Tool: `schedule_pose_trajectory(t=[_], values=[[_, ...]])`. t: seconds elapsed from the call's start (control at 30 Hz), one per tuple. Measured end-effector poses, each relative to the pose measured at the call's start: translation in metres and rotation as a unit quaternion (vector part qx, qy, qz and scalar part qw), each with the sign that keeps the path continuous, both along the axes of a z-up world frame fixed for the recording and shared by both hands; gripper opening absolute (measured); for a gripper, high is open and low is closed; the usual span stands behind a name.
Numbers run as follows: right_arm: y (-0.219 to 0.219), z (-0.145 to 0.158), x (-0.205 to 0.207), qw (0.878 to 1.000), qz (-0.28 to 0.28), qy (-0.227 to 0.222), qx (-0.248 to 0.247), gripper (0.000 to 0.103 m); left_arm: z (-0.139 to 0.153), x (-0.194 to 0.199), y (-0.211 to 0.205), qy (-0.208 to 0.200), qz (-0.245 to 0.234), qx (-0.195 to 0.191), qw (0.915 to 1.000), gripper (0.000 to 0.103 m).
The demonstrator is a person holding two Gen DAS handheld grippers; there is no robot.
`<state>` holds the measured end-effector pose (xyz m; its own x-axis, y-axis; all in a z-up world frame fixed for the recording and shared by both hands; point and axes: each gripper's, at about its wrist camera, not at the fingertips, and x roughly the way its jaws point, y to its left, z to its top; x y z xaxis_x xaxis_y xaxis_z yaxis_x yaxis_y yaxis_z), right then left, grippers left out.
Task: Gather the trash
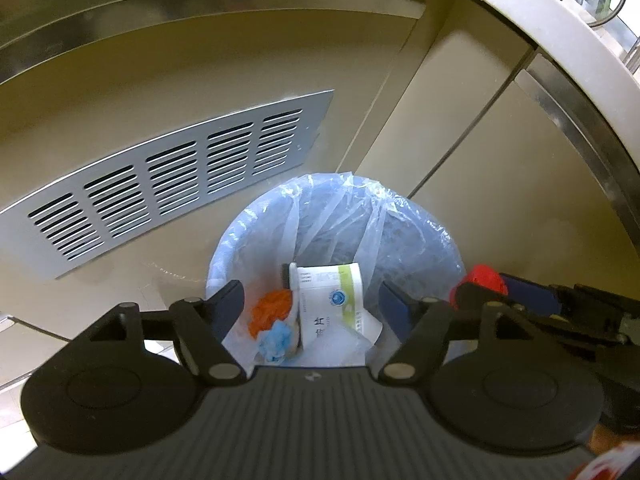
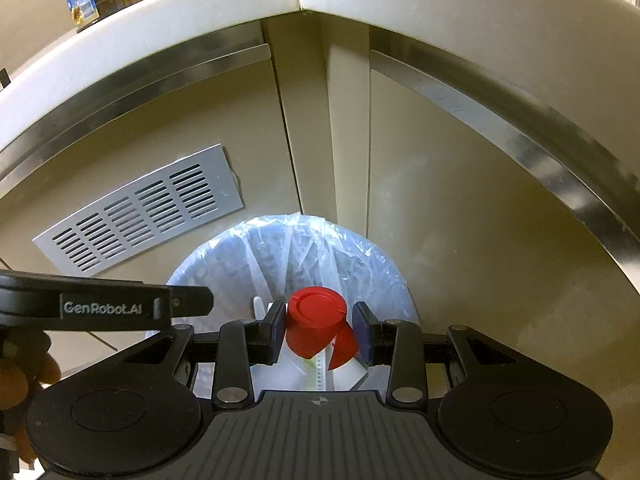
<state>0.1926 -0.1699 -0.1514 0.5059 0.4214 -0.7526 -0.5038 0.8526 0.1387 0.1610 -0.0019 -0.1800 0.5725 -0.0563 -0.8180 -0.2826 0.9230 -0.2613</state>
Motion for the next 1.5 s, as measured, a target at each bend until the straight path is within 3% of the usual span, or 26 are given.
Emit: schedule_pose_trajectory(t=[1.07, 1.5], values=[[0.008, 0.001, 0.004, 1.0, 0.013, 0.007, 0.009, 0.035, 0.003, -0.006, 0.009, 0.01, 0.007, 0.013, 0.9998, 0.069], [0.005, 0.012, -0.001, 1.0, 0.024, 0.002, 0.009, 0.035, 0.021, -0.012, 0.007, -0.001, 0.013, 0.026, 0.9996, 0.069]])
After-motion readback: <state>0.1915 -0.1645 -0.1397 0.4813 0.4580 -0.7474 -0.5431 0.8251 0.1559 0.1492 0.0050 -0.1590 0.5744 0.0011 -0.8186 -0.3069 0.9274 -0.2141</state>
